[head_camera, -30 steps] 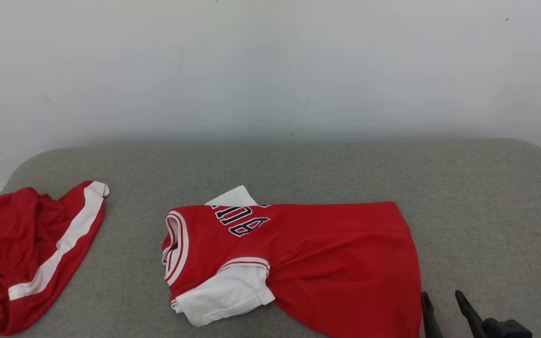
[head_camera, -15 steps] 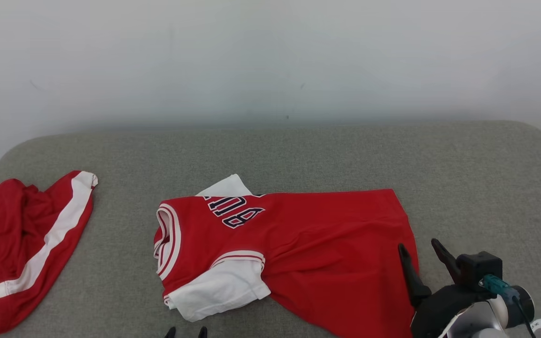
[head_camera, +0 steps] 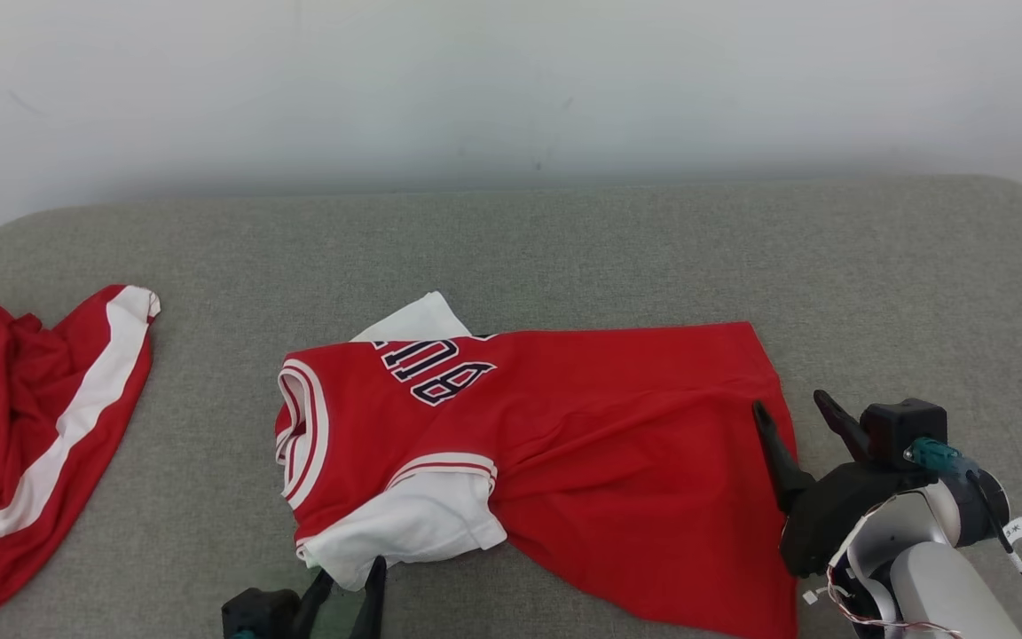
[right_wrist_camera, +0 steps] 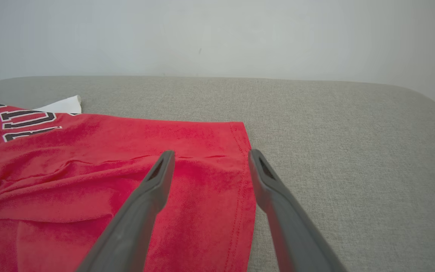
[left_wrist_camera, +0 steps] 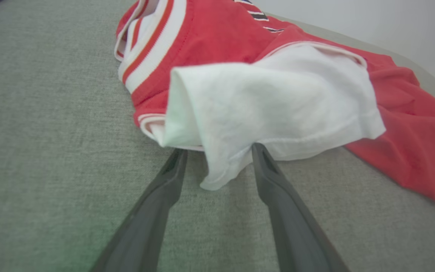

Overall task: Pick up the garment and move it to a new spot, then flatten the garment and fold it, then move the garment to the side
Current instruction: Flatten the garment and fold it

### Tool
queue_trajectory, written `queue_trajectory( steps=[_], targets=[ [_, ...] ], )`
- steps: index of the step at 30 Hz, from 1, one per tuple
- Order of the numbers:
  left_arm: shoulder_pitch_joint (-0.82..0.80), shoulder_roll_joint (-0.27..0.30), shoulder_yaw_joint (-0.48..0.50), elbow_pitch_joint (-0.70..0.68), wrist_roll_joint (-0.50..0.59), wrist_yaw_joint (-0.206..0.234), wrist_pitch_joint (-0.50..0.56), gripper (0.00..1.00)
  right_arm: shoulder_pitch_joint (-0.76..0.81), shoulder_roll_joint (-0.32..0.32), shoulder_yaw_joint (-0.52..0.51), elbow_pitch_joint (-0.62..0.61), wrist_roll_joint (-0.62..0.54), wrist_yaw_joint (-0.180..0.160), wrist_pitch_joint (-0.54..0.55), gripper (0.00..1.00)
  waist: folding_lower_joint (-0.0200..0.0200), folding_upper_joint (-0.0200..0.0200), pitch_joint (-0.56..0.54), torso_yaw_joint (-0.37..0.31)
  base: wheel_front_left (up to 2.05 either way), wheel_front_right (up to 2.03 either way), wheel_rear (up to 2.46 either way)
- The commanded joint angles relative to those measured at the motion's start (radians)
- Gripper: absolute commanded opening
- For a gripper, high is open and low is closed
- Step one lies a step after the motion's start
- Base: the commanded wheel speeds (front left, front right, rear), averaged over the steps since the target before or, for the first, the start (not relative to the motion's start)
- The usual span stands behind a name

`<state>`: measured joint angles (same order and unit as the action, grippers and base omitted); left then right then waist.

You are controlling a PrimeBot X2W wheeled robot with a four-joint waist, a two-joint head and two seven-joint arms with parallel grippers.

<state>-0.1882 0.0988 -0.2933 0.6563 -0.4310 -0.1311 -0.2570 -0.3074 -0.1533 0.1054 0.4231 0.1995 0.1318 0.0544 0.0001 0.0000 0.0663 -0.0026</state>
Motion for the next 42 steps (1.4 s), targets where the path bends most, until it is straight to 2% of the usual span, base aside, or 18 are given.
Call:
queue_trajectory(
  steps=[1, 2, 4, 7, 12, 20, 27, 29, 30, 31, 32, 33, 38, 42],
  targets=[
    [-0.016, 0.003, -0.010, -0.004, -0.001, 0.001, -0.007, 0.38, -0.014, -0.012, -0.002, 0.011, 0.011, -0.002, 0.016, 1.00, -0.0001, 0.0000, 0.018, 0.010, 0.00, 0.00, 0.00],
    [-0.021, 0.004, -0.014, -0.009, -0.001, 0.001, -0.008, 0.21, -0.024, -0.015, -0.007, 0.023, 0.017, -0.002, 0.033, 1.00, -0.0001, 0.0000, 0.023, 0.014, 0.00, 0.00, 0.00],
    [-0.026, 0.007, -0.022, -0.020, 0.001, 0.001, -0.008, 0.00, -0.047, -0.022, -0.026, 0.052, 0.024, -0.002, 0.081, 1.00, -0.0001, 0.0000, 0.035, 0.020, 0.00, 0.00, 0.00],
    [-0.034, 0.008, -0.035, -0.035, 0.005, 0.001, -0.008, 0.00, -0.094, -0.021, -0.085, 0.123, 0.032, -0.002, 0.175, 1.00, -0.0001, 0.0000, 0.055, 0.030, 0.00, 0.00, 0.00],
    [-0.040, 0.009, -0.057, -0.061, 0.013, 0.001, -0.008, 0.00, -0.194, -0.017, -0.162, 0.212, 0.008, -0.002, 0.251, 1.00, -0.0001, 0.0000, 0.092, 0.053, 0.00, 0.00, 0.00],
    [-0.056, 0.022, -0.109, -0.092, 0.013, 0.001, -0.009, 0.00, -0.340, -0.024, -0.241, 0.370, -0.049, -0.002, 0.287, 1.00, -0.0001, 0.0000, 0.151, 0.092, 0.00, 0.00, 0.00],
    [-0.066, 0.029, -0.131, -0.110, 0.010, 0.002, -0.009, 0.00, -0.399, -0.011, -0.256, 0.477, -0.111, -0.002, 0.322, 1.00, -0.0001, 0.0000, 0.176, 0.110, 0.00, 0.00, 0.00],
    [-0.066, 0.032, -0.131, -0.113, 0.009, 0.002, -0.009, 0.00, -0.405, -0.001, -0.247, 0.506, -0.120, -0.001, 0.338, 0.92, -0.0001, 0.0000, 0.179, 0.112, 0.00, 0.00, 0.00],
    [-0.066, 0.032, -0.131, -0.114, 0.008, 0.002, -0.009, 0.00, -0.408, 0.004, -0.238, 0.516, -0.122, 0.000, 0.347, 0.79, -0.0001, 0.0000, 0.180, 0.112, 0.00, 0.00, 0.00],
    [-0.066, 0.033, -0.132, -0.114, 0.008, 0.002, -0.009, 0.00, -0.409, 0.008, -0.231, 0.530, -0.122, 0.000, 0.357, 0.45, -0.0001, 0.0000, 0.180, 0.112, 0.00, 0.00, 0.00],
    [-0.067, 0.034, -0.132, -0.113, 0.008, 0.002, -0.008, 0.00, -0.410, 0.010, -0.226, 0.541, -0.119, 0.000, 0.368, 0.28, -0.0001, 0.0000, 0.180, 0.112, 0.00, 0.00, 0.00],
    [-0.067, 0.034, -0.133, -0.111, 0.007, 0.002, -0.008, 0.00, -0.407, 0.008, -0.221, 0.550, -0.116, 0.000, 0.376, 0.00, -0.0001, 0.0000, 0.179, 0.111, 0.00, 0.00, 0.00],
    [-0.068, 0.042, -0.132, -0.116, -0.004, 0.002, -0.001, 0.00, -0.404, -0.010, -0.212, 0.556, -0.113, -0.001, 0.389, 0.00, -0.0001, 0.0000, 0.169, 0.102, 0.00, 0.00, 0.00],
    [-0.074, 0.044, -0.114, -0.152, -0.052, 0.002, 0.013, 0.00, -0.413, -0.006, -0.230, 0.519, -0.092, -0.002, 0.357, 0.00, -0.0001, 0.0000, 0.160, 0.090, 0.00, 0.00, 0.00]
  ],
)
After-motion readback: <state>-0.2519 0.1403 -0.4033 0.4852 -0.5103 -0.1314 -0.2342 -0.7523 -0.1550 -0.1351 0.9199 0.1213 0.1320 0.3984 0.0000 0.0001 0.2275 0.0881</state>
